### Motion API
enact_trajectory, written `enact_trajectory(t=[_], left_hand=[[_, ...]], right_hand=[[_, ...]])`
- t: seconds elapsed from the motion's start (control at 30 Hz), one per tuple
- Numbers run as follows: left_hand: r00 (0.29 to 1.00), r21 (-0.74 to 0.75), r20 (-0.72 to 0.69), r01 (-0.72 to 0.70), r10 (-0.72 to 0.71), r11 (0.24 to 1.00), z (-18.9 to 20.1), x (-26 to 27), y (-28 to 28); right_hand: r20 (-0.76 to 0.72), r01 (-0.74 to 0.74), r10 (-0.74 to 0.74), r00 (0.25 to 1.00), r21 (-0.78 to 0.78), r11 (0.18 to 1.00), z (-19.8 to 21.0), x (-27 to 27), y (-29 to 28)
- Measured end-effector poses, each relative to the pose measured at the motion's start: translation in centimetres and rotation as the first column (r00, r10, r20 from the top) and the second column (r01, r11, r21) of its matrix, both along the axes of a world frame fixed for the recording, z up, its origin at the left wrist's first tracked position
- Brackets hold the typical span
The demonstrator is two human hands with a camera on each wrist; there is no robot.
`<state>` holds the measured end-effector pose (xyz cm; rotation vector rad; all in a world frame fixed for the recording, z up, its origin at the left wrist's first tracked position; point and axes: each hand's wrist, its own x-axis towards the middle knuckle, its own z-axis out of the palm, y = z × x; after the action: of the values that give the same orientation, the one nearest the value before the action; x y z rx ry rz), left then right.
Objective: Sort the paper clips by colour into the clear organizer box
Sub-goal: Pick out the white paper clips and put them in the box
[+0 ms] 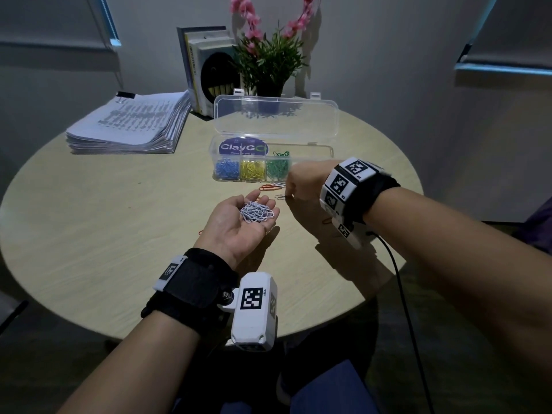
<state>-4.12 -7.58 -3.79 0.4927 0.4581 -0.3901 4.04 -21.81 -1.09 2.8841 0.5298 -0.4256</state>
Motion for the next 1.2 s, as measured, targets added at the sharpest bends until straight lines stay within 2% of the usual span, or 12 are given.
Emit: enact_trajectory(t=[0.2, 0.4, 0.57, 0.63, 0.7, 0.77, 0.83, 0.9, 1.0, 1.1, 1.2], left_hand=[[1.000, 0.001, 0.001, 0.013, -0.013, 1.000, -0.1, 0.0, 0.2], [1.000, 0.001, -0.006, 0.003, -0.003, 1.000, -0.1, 0.1, 0.4], [1.000, 0.024, 0.000, 0.006, -0.006, 1.000, -0.2, 0.1, 0.2], [1.000, 0.031, -0.001, 0.014, -0.014, 0.999, -0.3, 0.1, 0.1], [1.000, 0.033, -0.005, 0.026, -0.026, 0.999, -0.6, 0.2, 0.1], [1.000, 0.013, -0.007, 0.031, -0.031, 0.999, -0.7, 0.3, 0.0], [0.999, -0.016, 0.001, 0.036, -0.036, 0.999, -0.7, 0.2, -0.4], [0.999, -0.022, 0.019, 0.046, -0.046, 0.999, -0.5, 0.0, -0.8], [0.998, 0.003, 0.020, 0.058, -0.058, 0.998, -0.4, -0.2, -1.4], [0.997, 0.011, -0.001, 0.072, -0.072, 0.997, -0.4, -0.6, -2.0], [0.997, 0.007, -0.006, 0.082, -0.082, 0.997, -0.2, -1.4, -2.7]], right_hand=[[0.090, 0.071, -0.082, 0.993, 0.118, 0.990, -0.8, 0.1, -0.1], [0.006, 0.088, -0.090, 0.996, 0.124, 0.988, -0.5, 0.1, 0.3], [0.004, 0.146, -0.148, 0.989, 0.143, 0.979, -0.9, -0.4, 0.3], [-0.024, 0.164, -0.163, 0.986, 0.239, 0.957, -0.3, -0.7, 0.2], [-0.076, 0.184, -0.168, 0.983, 0.411, 0.893, 1.1, -1.3, 0.3], [-0.120, 0.160, -0.114, 0.986, 0.529, 0.834, 2.7, -2.0, 0.7], [-0.172, 0.126, -0.034, 0.985, 0.558, 0.820, 3.9, -2.9, 1.4], [-0.204, 0.111, -0.001, 0.979, 0.525, 0.844, 4.2, -3.5, 1.7], [-0.186, 0.151, -0.078, 0.979, 0.421, 0.894, 4.0, -3.8, 0.2], [-0.165, 0.209, -0.176, 0.970, 0.208, 0.956, 3.5, -4.3, -2.2], [-0.188, 0.235, -0.223, 0.956, 0.039, 0.971, 3.0, -5.1, -3.8]])
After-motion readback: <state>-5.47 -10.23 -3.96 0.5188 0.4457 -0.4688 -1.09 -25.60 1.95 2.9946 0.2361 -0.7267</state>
